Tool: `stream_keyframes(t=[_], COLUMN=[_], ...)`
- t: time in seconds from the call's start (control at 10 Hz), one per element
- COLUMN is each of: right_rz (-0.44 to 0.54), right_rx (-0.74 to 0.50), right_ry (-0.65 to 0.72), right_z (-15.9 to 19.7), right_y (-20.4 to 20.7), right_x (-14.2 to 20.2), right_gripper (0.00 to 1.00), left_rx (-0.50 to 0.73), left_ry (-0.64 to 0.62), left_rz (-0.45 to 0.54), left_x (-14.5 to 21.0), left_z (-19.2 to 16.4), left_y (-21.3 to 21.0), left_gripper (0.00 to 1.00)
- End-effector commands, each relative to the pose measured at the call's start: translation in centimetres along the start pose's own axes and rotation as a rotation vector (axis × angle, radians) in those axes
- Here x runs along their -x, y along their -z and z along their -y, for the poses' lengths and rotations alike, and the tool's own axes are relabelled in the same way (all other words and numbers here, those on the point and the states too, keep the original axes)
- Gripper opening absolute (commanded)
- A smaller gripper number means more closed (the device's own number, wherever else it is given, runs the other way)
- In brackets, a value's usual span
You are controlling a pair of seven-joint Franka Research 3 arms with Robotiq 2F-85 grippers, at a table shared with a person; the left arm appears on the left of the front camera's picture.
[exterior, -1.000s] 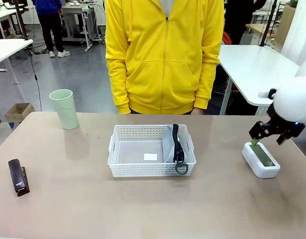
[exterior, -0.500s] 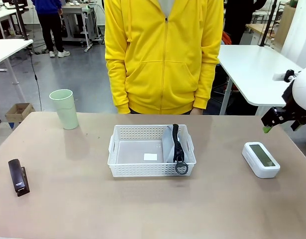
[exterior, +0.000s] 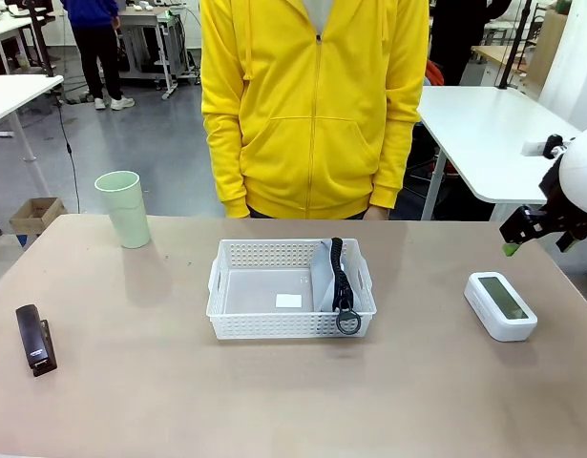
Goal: Efficiently arrange items inside the basket to fit them all.
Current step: Pick up the Digital clock and place it inside the Organizing basket.
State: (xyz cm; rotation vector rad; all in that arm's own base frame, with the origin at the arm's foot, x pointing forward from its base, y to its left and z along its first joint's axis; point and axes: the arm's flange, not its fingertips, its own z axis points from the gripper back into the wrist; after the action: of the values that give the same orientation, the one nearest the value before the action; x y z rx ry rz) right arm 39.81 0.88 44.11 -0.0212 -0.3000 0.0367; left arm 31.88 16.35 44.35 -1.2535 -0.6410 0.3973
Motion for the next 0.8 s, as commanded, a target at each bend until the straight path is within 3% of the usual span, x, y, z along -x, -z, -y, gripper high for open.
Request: stream_keyframes(t=[0.0,0.4,0.7], right_rz=[-0.036,-0.151,-0.205], right_rx=[0.004,-0.030,0.029], right_ry=[-0.018,-0.082,-0.088], right_z=[-0.5,-2.5,-3.4], right_y=[1.0,5.3,7.7], right_x=[0.0,0.3,0.2], right_gripper=[1.00,1.00,1.00], left_rx=[0.007,0.007,0.007], left_ry=[0.016,0.016,0.016], left_rz=[-0.008,-0.008,-0.008], left_x=[0.2,0.2,0.2], left_z=[-0.1,-0.1,-0.1], left_y=[-0.2,-0.2,-0.2], left_gripper=[1.00,1.00,1.00])
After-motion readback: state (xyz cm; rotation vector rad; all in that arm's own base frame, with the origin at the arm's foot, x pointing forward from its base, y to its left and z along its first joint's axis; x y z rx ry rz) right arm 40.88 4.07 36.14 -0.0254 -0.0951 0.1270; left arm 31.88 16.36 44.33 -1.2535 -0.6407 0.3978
